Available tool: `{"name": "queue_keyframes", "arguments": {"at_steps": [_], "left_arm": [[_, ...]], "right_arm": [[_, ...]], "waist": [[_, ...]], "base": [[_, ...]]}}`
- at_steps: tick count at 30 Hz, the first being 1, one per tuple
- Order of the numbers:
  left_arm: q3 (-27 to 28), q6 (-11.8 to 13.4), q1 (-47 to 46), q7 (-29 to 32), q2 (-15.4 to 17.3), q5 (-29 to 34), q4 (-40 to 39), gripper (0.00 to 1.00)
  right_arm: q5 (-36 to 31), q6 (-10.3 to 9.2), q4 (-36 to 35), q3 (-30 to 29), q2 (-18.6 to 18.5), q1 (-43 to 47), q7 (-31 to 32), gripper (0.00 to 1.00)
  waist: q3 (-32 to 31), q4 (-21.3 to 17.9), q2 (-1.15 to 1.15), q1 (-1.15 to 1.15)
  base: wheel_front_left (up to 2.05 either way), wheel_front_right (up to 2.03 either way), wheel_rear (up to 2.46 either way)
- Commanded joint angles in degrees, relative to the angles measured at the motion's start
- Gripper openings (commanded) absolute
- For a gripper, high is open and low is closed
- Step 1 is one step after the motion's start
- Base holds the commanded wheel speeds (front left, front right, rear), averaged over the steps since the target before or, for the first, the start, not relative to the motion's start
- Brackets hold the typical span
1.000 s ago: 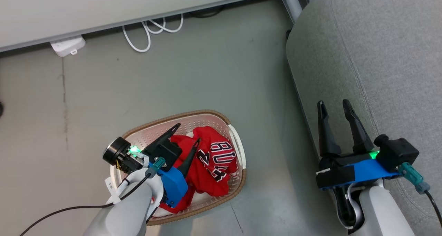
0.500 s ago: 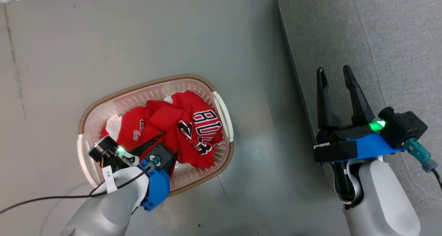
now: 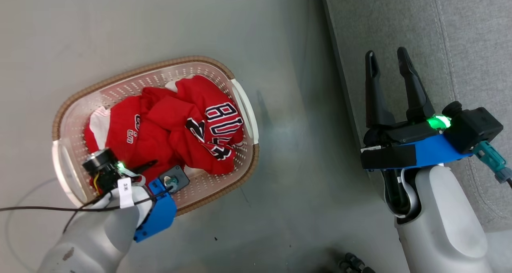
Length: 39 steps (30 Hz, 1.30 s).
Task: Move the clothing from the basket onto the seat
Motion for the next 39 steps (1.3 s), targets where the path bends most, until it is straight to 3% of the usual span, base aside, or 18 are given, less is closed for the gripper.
{"name": "queue_keyframes", "arguments": {"at_steps": [1,15,23,24,25,39], "left_arm": [[-0.79,-0.22,-1.30,0.68,0.74,-0.11,0.15,1.00],[-9.73,-0.22,-5.86,8.53,4.77,-3.42,0.57,1.00],[-13.68,-0.22,-8.13,14.18,4.68,-7.04,0.61,1.00],[-14.08,-0.22,-8.43,14.84,4.57,-7.59,0.59,0.38],[-14.61,-0.22,-8.84,15.19,4.36,-8.04,0.59,0.00],[-19.31,-0.22,-9.41,17.42,2.37,-14.87,0.15,0.00]], "right_arm": [[0.65,-0.02,-0.37,0.11,-0.11,-1.22,-0.02,1.00],[2.29,-0.02,-1.40,0.75,-0.11,-4.11,-0.02,1.00],[2.56,-0.02,-1.90,0.45,-0.11,-5.48,-0.02,1.00],[2.54,-0.02,-1.94,0.41,-0.11,-5.61,-0.02,1.00],[2.50,-0.02,-1.95,0.39,-0.11,-5.71,-0.02,1.00],[1.25,-0.02,-1.53,-0.35,-0.11,-5.25,-0.02,1.00]], "waist": [[1.35,-0.70,0.00,-0.01],[7.94,-3.05,0.00,-0.01],[10.47,-3.14,0.00,-0.01],[10.60,-3.08,0.00,-0.01],[10.69,-3.01,0.00,-0.01],[9.36,-2.36,0.00,-0.01]], "base": [[0.00,0.00,0.00],[0.00,0.00,0.00],[0.00,0.00,0.00],[0.00,0.00,0.00],[0.00,0.00,0.00],[0.00,0.00,0.00]]}}
